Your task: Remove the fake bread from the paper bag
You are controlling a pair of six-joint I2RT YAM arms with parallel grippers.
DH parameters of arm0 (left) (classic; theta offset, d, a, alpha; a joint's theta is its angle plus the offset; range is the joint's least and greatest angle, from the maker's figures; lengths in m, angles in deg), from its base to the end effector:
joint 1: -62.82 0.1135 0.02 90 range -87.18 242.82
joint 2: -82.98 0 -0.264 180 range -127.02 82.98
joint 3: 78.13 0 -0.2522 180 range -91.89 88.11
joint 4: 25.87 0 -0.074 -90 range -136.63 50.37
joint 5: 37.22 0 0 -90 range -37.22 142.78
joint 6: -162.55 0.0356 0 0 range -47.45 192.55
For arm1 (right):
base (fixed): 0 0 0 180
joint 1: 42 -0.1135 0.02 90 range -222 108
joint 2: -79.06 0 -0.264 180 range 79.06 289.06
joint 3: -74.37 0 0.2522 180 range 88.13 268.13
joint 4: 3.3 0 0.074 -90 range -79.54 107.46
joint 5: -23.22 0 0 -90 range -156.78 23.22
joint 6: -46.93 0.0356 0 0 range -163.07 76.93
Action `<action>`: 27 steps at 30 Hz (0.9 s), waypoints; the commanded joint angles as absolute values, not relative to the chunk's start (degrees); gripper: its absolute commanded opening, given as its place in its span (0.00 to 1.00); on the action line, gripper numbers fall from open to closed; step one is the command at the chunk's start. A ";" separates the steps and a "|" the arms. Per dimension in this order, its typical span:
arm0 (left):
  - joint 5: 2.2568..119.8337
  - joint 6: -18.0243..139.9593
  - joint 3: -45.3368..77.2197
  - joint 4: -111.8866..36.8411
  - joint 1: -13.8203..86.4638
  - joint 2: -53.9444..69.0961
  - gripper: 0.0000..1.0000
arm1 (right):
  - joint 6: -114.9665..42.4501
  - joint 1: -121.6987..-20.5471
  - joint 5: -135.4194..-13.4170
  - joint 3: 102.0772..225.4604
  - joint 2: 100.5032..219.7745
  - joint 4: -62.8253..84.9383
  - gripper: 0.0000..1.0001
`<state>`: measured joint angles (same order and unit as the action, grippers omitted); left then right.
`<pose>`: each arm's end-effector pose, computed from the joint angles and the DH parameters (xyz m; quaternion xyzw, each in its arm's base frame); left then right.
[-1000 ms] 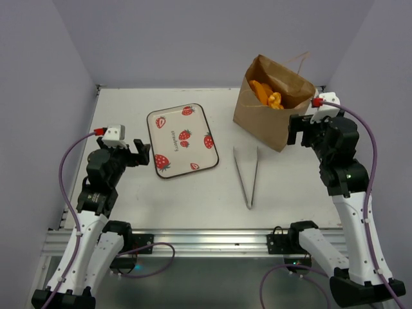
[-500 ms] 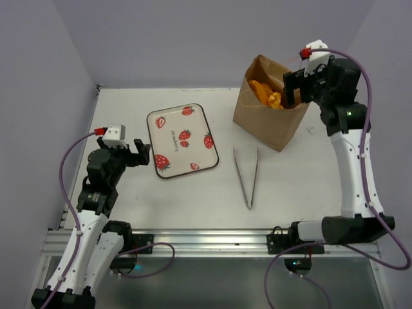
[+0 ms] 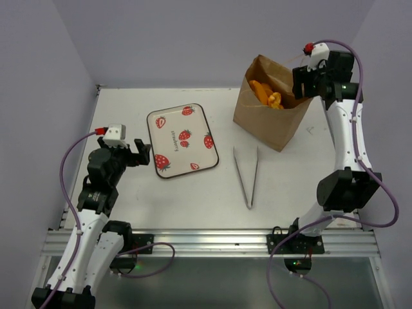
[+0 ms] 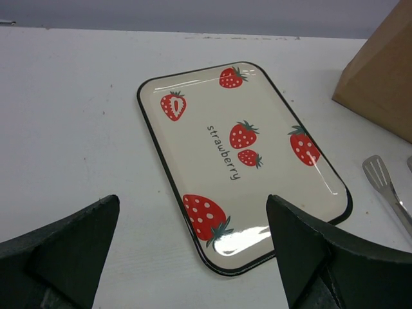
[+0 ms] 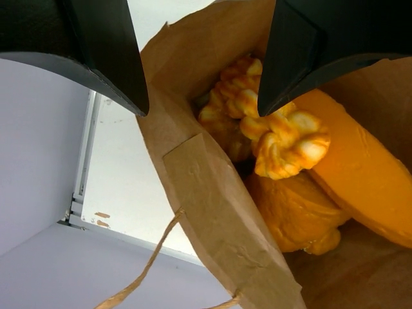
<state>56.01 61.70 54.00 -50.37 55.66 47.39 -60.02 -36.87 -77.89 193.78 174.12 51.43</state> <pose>0.1573 -0.0218 0.2976 -0.0074 0.7782 -0.1199 0.6164 0.3662 -0.0260 0.4254 -0.1368 0.8541 -0.0123 0.5017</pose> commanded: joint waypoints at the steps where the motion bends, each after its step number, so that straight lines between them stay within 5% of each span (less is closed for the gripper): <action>1: 56.83 63.14 54.18 -47.80 55.44 47.30 1.00 | -61.27 -34.97 -75.22 197.20 175.55 51.33 0.71; 27: 57.00 63.14 54.10 -47.80 55.26 47.74 1.00 | -62.85 -34.35 -74.69 195.09 172.92 45.70 0.68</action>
